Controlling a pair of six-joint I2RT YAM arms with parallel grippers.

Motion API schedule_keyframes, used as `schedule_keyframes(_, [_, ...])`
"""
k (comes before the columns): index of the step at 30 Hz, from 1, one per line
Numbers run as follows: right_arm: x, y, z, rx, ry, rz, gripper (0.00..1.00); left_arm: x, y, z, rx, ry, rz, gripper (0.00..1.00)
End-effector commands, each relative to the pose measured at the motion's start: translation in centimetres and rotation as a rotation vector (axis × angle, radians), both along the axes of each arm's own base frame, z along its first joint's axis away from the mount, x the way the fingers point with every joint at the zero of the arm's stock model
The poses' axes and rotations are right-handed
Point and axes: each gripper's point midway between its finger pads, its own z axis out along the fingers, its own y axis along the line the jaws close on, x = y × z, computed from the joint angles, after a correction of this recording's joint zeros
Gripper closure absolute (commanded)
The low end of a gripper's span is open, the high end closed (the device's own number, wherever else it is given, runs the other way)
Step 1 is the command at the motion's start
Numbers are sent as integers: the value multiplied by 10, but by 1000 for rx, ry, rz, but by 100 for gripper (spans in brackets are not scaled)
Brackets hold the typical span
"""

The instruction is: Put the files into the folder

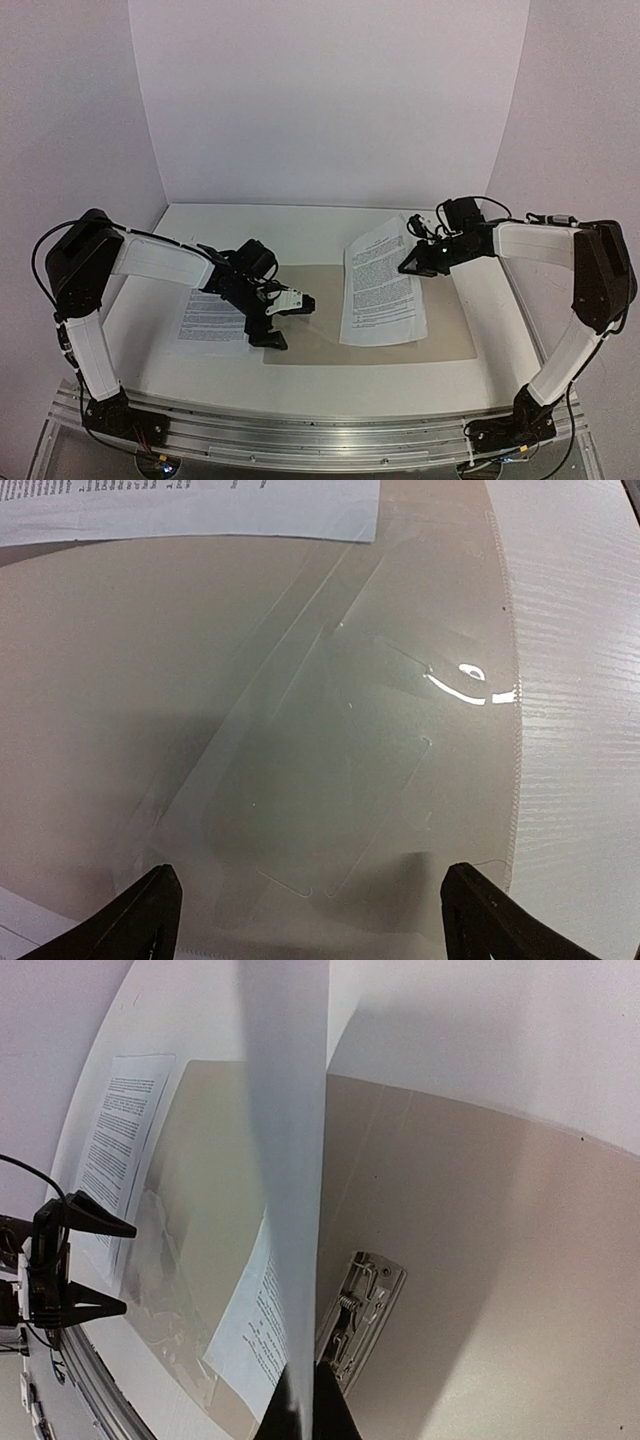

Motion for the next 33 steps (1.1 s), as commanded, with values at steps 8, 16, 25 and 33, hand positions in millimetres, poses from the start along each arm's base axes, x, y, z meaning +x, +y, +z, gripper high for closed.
schedule_keyframes(8, [0,17,9,118,-20,3,100,14,-22,14,-51,-18,-2,9])
schedule_keyframes(16, [-14,23,1,130,17,35,100,5,-6,9,-6,-17,-5,9])
schedule_keyframes(25, [-18,31,-7,184,62,26,100,0,22,5,79,-32,10,11])
schedule_keyframes(33, [-18,37,-23,212,107,31,100,3,37,16,90,-18,26,39])
